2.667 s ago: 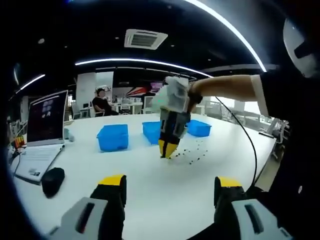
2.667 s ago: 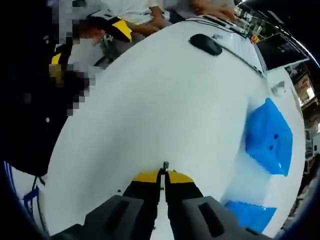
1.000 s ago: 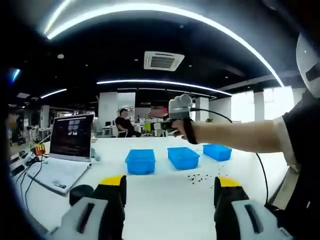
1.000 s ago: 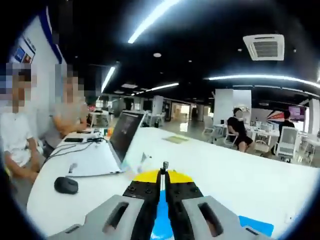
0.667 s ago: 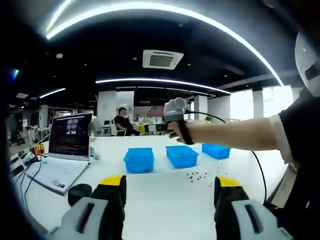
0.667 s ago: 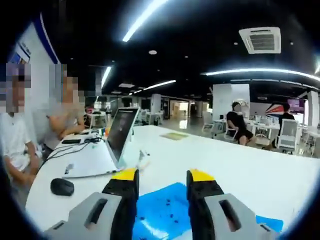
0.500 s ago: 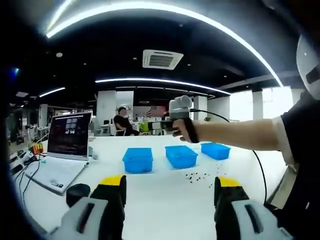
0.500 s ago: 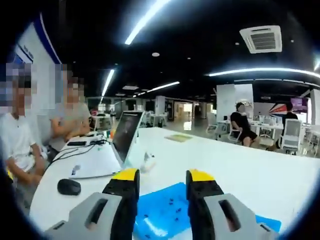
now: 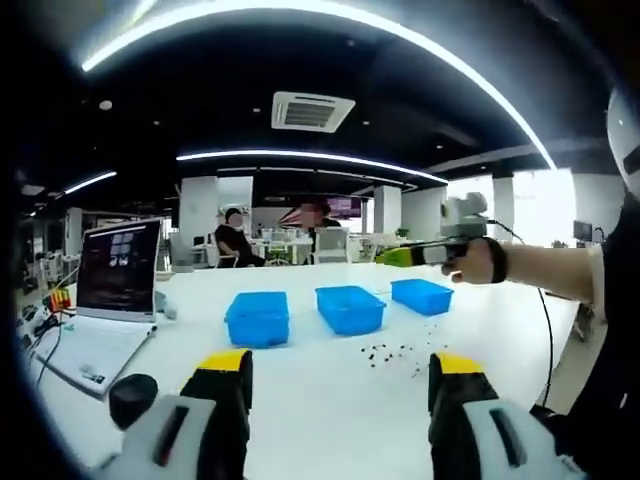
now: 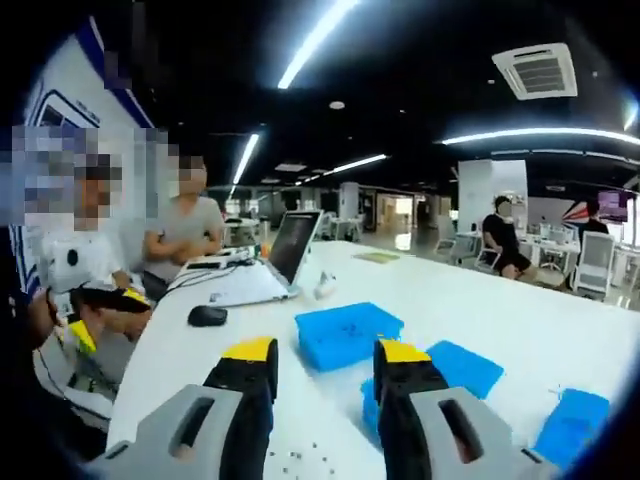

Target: Pick up the resistors one by one and place each resistor into its matching bin, sorting the parts by color and model until every resistor is separated into the correct bin for its type

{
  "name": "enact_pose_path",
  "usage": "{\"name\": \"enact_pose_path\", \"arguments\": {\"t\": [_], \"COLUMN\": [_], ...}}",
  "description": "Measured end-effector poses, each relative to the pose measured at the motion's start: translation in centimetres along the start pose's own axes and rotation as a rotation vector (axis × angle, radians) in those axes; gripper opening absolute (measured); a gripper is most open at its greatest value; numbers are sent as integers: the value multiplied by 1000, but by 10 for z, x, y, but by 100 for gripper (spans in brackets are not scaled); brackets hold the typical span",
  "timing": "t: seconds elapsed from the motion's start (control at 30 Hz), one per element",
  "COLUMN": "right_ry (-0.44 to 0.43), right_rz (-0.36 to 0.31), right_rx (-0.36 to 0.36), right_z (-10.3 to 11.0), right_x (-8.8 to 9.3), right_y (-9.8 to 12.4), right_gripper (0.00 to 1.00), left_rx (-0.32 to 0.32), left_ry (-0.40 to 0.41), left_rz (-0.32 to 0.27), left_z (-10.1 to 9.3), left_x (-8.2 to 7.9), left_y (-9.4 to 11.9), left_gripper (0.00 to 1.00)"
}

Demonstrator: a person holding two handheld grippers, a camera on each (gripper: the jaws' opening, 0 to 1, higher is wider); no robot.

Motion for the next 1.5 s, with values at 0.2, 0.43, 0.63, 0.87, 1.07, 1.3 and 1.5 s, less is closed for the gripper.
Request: {"name": "enact_pose_path", "arguments": {"t": [0.2,0.43,0.63,0.87,1.07,1.3,1.5], "right_ry": [95,-10,-52,-59,-52,-58,-60], "right_rz": [-89,-132,-159,-173,-138,-88,-47], "right_rx": [169,321,436,461,437,411,395], "right_z": [13,37,56,60,57,55,58], "right_x": [33,71,88,87,87,93,103], "right_y": [111,211,261,266,255,245,237], "right_gripper": [41,43,44,45,46,47,47], "left_rx": [28,78,147,173,177,219,288], "left_ry": [-8,-35,-30,-20,-23,-46,-94], "left_rz": [0,14,22,33,50,105,192], "left_z": [-5,-16,-25,-31,-27,-21,-17], "left_x": [-3,-6,-3,-1,-1,-1,-2], "left_y": [-13,-18,-21,-25,-22,-25,-41], "left_gripper": [72,72,72,72,72,70,66]}}
Point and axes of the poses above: the point that each gripper's makers call its tool centre point, and the gripper's own axes: y roughly backward along the fingers, z roughly to its left, x roughly out of its underside, the point moved 10 cm from there along y, roughly backward along the fingers, and after that the axes turned 14 degrees about -y, right-handed, at the moved point
